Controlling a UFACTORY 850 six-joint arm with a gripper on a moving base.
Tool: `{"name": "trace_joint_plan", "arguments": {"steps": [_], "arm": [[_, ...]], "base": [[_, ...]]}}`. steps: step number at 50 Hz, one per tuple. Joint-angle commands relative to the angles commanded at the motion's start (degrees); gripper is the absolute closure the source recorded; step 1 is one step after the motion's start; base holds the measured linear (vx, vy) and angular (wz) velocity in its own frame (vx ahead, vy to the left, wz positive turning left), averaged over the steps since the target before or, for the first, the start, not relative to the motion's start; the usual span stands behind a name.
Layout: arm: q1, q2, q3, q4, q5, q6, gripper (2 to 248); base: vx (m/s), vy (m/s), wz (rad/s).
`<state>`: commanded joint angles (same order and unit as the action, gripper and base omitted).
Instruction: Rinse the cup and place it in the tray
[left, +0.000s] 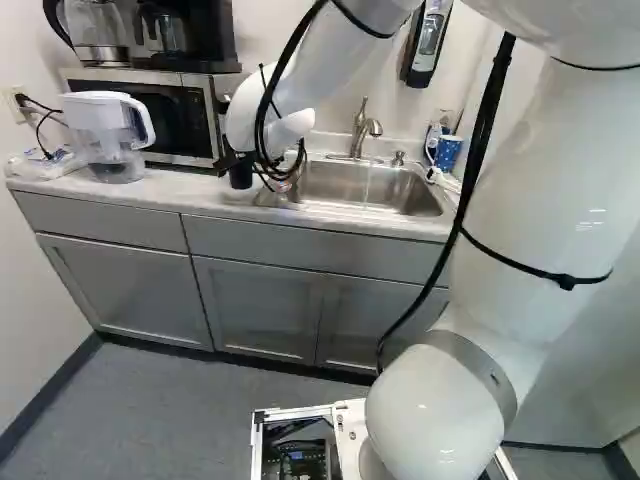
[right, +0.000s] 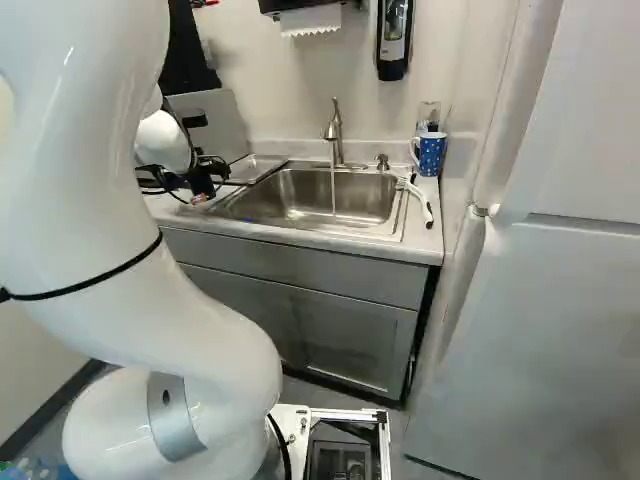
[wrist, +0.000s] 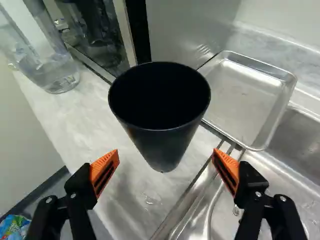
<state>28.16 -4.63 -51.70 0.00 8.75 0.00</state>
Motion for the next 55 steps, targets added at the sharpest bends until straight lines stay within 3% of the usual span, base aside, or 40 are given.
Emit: {"name": "trace_joint_plan", "arguments": {"steps": [55], "arm": [[0.9, -2.2, 4.9, 0.0, 21.2, 0.0, 3]], "base": [[0.000, 0.000, 0.000]]}}
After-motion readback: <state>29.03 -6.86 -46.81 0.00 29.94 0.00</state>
